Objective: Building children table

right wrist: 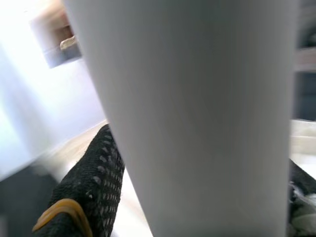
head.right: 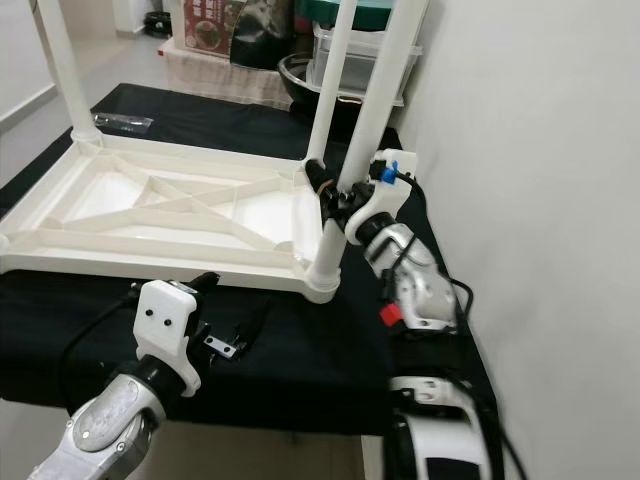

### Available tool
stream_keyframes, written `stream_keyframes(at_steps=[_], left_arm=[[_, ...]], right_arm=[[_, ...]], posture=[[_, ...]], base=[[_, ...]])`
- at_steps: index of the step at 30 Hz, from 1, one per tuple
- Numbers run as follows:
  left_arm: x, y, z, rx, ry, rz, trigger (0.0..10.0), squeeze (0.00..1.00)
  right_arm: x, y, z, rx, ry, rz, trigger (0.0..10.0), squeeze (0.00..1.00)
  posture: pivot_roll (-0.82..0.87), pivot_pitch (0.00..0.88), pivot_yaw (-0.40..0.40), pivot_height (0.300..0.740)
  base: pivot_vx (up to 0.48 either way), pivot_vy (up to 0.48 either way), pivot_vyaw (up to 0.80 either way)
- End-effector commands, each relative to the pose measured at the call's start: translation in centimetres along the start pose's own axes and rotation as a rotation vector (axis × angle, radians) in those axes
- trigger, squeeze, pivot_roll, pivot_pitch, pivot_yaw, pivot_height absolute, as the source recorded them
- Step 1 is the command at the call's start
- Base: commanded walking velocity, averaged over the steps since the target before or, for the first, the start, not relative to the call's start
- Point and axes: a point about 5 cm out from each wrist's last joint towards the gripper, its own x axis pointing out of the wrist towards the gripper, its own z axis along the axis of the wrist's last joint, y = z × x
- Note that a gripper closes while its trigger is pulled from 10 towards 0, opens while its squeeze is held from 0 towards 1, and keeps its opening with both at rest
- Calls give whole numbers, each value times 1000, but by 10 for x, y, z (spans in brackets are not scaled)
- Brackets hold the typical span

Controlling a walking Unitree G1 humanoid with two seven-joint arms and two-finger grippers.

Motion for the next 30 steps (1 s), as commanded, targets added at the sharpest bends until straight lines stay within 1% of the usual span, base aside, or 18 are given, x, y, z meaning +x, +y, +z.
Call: stream_keyframes(at_steps=[1, 4, 9, 10, 13, 14, 16, 18, 19, 20, 21, 22, 23, 24, 26, 27, 28, 30], left_arm=[[1, -1, -2, 2, 5, 3, 10000, 0], [1, -1, -1, 2, 2, 5, 10000, 0], [0, -1, -1, 2, 2, 4, 10000, 0], [-1, -1, -1, 3, 4, 3, 10000, 0], [-2, -2, -1, 3, 6, 3, 10000, 0], [-2, -2, -1, 4, 6, 4, 10000, 0], [-2, -1, -2, 5, 7, 6, 10000, 0], [-2, -1, -2, 5, 7, 6, 10000, 0], [-2, -1, -2, 6, 8, 6, 10000, 0], [-2, -2, -3, 4, 8, 4, 10000, 0], [-2, -2, -3, 3, 9, 3, 10000, 0], [-2, -2, -3, 3, 9, 3, 10000, 0], [-1, -3, -3, 1, 8, 1, 10000, 0], [-1, -3, -3, 1, 8, 1, 10000, 0], [-1, -4, -4, -2, 9, -4, 10000, 0], [-1, -4, -4, -4, 9, -6, 10000, 0], [-1, -4, -4, -4, 9, -6, 10000, 0], [0, -5, -5, -1, 11, -10, 10000, 0]], right_arm=[[4, 28, -14, -4, 101, 317, 10000, 0], [4, 39, -23, 0, 157, 485, 10000, 0], [11, 47, -27, 24, 155, 573, 9922, 0], [17, 50, -30, 15, 157, 585, 0, 0], [27, 47, -35, -18, 156, 501, 0, 0], [35, 44, -38, -43, 157, 437, 0, 0], [47, 24, -45, -71, 167, 117, 0, 0], [47, 24, -45, -71, 167, 117, 0, 0], [48, 17, -46, -72, 169, 18, 0, 0], [45, 7, -46, -63, 159, -140, 0, 0], [43, 1, -45, -54, 152, -230, 0, 0], [43, 1, -45, -54, 152, -230, 0, 0], [39, -6, -45, -41, 145, -365, 0, 0], [39, -6, -45, -41, 145, -365, 0, 0], [19, -20, -47, -28, 130, -760, 0, 0], [10, -23, -49, -27, 126, -891, 0, 0], [10, -23, -49, -27, 126, -891, 0, 0], [0, -15, -54, 5, 81, -1087, 0, 0]], posture=[[131, 43, -165, 740], [136, 43, -168, 740], [141, 44, -170, 740], [142, 45, -170, 740], [145, 42, -173, 740], [145, 42, -173, 740], [141, 37, -172, 740], [141, 37, -172, 740], [141, 36, -172, 740], [136, 32, -169, 740], [136, 32, -169, 740], [136, 32, -169, 740], [132, 28, -170, 740], [132, 28, -170, 740], [123, 26, -165, 740], [123, 26, -165, 740], [123, 26, -165, 740], [125, 33, -163, 740]], base=[[0, 0, 0], [0, 0, 0], [0, 0, 0], [0, 0, 0], [0, 0, 0], [0, 0, 0], [0, 0, 0], [0, 0, 0], [0, 0, 0], [0, 0, 0], [0, 0, 0], [0, 0, 0], [0, 0, 0], [0, 0, 0], [0, 0, 0], [0, 0, 0], [0, 0, 0], [0, 0, 0]])
